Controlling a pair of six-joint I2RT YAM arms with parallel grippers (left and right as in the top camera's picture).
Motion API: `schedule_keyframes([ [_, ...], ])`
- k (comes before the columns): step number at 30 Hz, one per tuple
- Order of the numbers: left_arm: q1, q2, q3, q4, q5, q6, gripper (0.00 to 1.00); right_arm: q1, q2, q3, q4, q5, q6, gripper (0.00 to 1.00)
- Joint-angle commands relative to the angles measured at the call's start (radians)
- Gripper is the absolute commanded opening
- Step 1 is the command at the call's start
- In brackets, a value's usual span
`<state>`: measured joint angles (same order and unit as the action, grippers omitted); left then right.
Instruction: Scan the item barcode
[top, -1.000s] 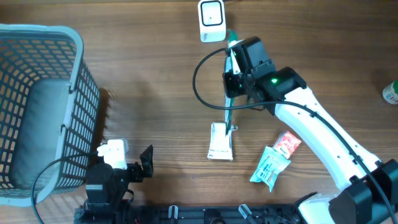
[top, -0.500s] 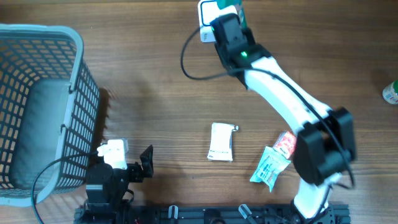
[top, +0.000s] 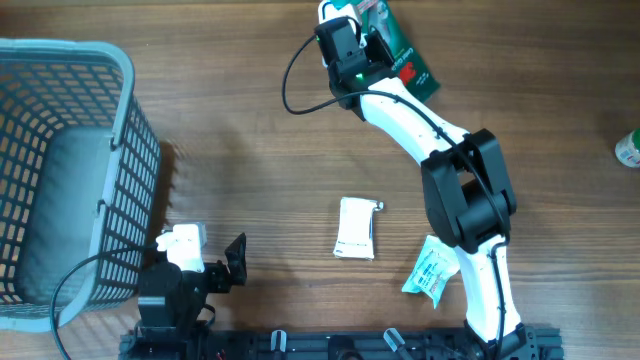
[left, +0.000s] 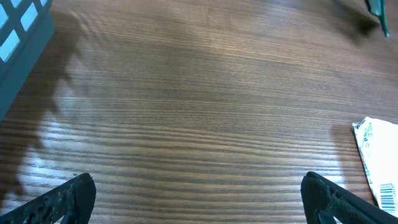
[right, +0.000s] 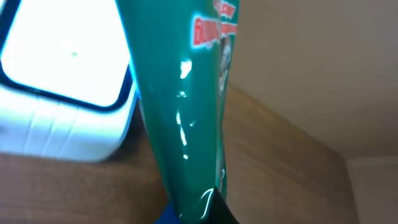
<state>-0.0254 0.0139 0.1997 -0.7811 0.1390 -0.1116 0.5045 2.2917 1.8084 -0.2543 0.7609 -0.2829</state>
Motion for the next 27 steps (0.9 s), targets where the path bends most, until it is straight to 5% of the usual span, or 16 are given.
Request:
schedule_keyframes([
  [1,-0.003,-0.007,-0.005,0.002,-0.002,-0.009,1.0,0.01,0.016,0.023,0.034,0.029,-0.013,0.05],
  [16,-0.003,-0.007,-0.005,0.002,-0.002,-0.009,1.0,0.043,0.16,0.026,0.195,0.231,-0.267,0.05],
  [21,-0.003,-0.007,-0.005,0.002,-0.002,-0.009,1.0,0.049,0.16,0.026,0.27,0.383,-0.47,0.04],
  [27,-0.003,-0.007,-0.005,0.002,-0.002,-0.009,1.0,0.014,0.15,0.026,0.679,0.64,-0.882,0.04],
])
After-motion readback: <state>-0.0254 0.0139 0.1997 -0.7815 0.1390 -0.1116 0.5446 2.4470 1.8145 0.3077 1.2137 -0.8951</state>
